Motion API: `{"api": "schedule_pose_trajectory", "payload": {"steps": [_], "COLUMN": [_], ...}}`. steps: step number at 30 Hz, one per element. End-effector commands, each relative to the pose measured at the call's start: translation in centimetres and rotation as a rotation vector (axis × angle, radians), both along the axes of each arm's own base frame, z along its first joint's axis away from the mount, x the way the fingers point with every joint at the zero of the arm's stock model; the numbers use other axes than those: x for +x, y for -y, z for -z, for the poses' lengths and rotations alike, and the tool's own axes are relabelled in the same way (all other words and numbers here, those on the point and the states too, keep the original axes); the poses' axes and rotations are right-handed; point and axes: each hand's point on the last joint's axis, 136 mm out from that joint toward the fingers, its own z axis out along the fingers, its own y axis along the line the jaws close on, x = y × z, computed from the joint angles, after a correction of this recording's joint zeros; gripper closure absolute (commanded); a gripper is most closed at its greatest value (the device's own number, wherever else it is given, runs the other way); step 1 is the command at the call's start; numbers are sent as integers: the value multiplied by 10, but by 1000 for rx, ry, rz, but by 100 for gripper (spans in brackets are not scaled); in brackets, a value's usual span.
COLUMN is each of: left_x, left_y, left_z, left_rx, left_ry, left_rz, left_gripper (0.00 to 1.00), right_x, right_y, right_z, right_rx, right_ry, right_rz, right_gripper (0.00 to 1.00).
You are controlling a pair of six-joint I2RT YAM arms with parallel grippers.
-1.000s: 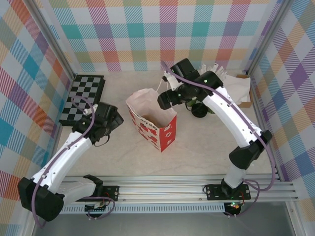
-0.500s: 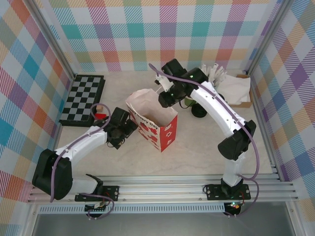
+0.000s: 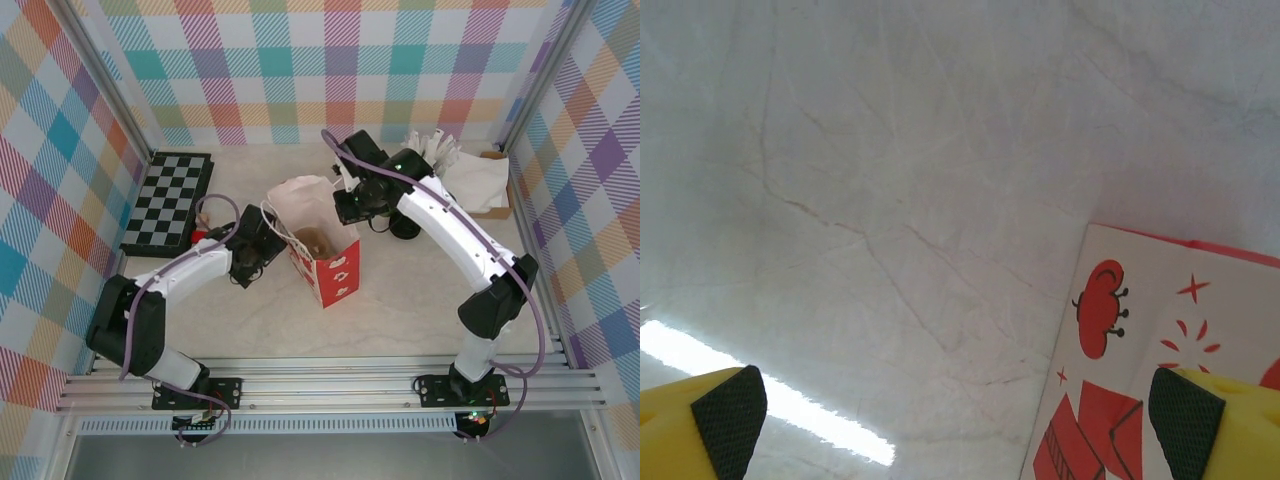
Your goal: Pack the takeout coffee
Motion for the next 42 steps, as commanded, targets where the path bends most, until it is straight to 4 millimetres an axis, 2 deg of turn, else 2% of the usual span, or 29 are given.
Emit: {"api": "schedule_pose_trajectory", "payload": {"steps": [1, 5, 8, 13, 20, 25, 29, 32, 35, 40, 42], "left_x": [19, 31, 33, 23, 6, 3, 0, -6, -14, -26, -30], "left_y": [2, 6, 3, -16, -36, -44, -55, -67, -81, -107, -116], "left_z": [-9, -11, -13, -16, -6, -10, -18, -22, -28, -44, -54], "left_rx": [19, 28, 48, 93, 104, 117, 146, 177, 211, 262, 276], "left_ry": [35, 45, 41, 54, 23, 29, 50, 63, 79, 145, 192], "left_rz": [13, 21, 13, -27, -76, -93, -117, -147, -189, -273, -304], "left_gripper": [0, 0, 0, 0, 0, 0, 0, 0, 0, 0, 0], "right_x": [-5, -7, -6, 0, 14, 21, 20, 11, -5, -30, -34], "right_y": [12, 6, -5, -17, -29, -34, -30, -25, -13, 18, 33], "right_z": [-6, 1, 4, 2, 2, 4, -8, -30, -51, -86, -98], "right_rx": [5, 29, 65, 77, 97, 92, 94, 126, 134, 137, 159], "right_ry": [-25, -55, -51, 2, -5, 3, 32, 77, 120, 211, 253], "right_rz": [131, 144, 80, -20, 5, 1, -2, -38, -88, -133, -118], "right_gripper": [86, 86, 85, 85, 85, 83, 64, 39, 21, 0, 0]}}
